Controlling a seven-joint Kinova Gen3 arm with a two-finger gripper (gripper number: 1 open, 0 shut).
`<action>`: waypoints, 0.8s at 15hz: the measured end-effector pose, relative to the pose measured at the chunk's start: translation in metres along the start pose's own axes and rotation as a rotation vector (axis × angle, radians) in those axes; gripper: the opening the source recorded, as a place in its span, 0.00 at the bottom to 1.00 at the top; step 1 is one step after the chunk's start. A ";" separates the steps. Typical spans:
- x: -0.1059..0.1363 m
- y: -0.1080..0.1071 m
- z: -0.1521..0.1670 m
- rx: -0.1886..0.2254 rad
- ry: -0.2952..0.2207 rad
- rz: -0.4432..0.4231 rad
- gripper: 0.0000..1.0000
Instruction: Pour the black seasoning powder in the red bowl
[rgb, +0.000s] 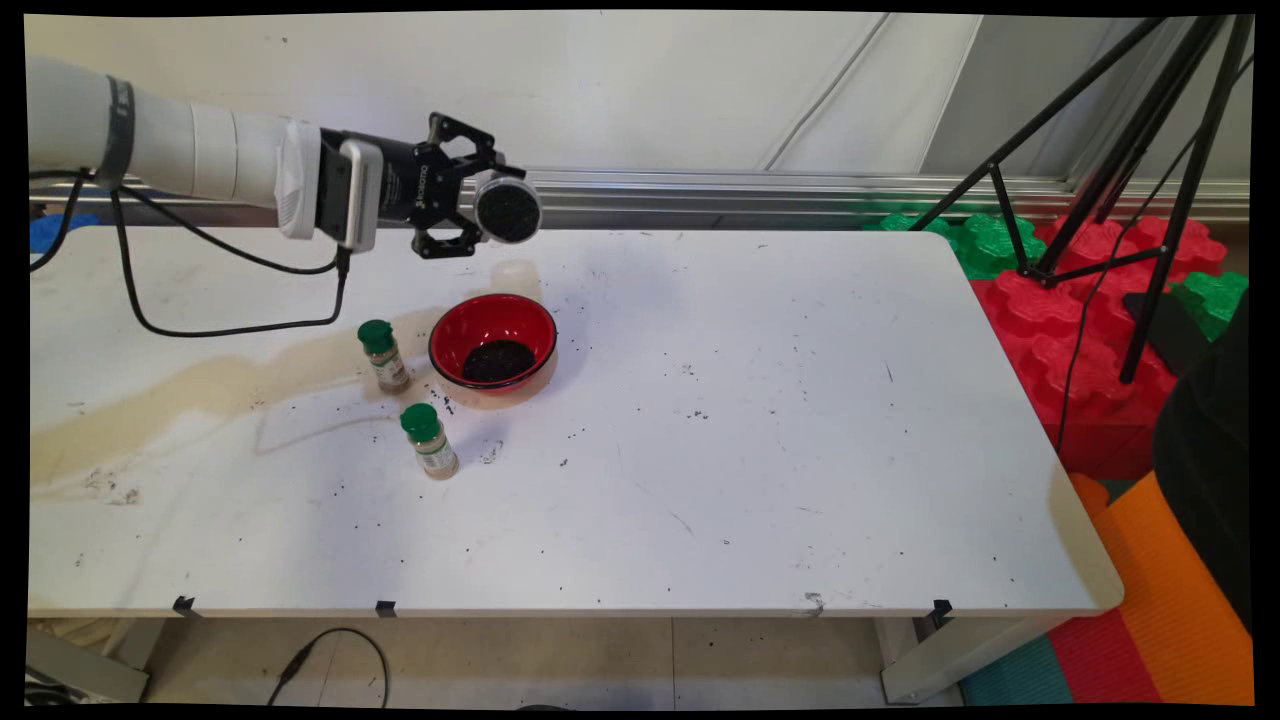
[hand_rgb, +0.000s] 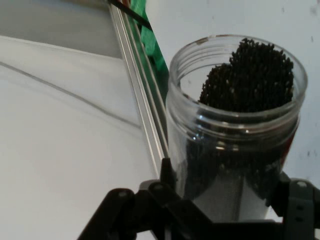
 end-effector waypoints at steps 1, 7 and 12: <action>0.003 -0.003 0.001 -0.004 0.012 -0.032 0.00; 0.022 -0.019 0.010 -0.040 0.085 -0.245 0.00; 0.038 -0.024 0.021 -0.077 0.143 -0.405 0.00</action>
